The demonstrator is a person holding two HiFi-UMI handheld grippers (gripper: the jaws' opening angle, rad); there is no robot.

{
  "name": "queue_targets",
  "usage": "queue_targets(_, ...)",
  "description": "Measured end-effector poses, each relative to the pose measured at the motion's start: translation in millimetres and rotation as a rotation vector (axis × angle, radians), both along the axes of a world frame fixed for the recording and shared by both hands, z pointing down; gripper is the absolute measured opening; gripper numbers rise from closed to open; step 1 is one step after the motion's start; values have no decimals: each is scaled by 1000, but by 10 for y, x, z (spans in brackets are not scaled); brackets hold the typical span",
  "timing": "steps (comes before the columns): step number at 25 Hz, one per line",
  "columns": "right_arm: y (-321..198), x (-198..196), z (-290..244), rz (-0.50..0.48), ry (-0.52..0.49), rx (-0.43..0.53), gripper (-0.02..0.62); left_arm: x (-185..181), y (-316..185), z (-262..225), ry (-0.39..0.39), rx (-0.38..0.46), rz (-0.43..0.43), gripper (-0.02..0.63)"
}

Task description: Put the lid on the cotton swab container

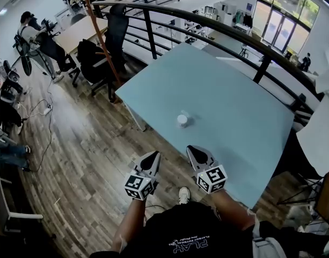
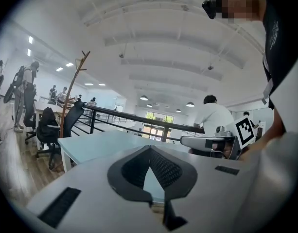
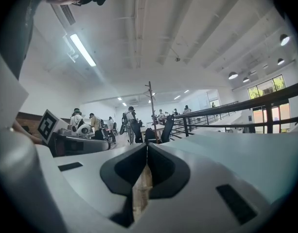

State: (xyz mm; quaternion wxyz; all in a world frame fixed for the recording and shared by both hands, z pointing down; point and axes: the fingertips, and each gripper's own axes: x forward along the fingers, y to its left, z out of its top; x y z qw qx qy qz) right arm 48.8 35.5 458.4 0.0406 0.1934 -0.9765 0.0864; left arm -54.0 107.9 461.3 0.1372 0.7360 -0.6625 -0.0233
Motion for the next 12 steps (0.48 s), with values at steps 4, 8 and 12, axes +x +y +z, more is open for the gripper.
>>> queue_targets(4,-226,-1,84,-7,-7,-20,18,46,-211,23,-4,-13,3,12)
queue_targets(8,-482,-50,48,-4,-37,-39,18,-9,-389,-15,-22,-12,2,12)
queue_targets(12,-695,-118,57,14,-45,-44,18,-101,-534,-55,-7,-8,-7,12)
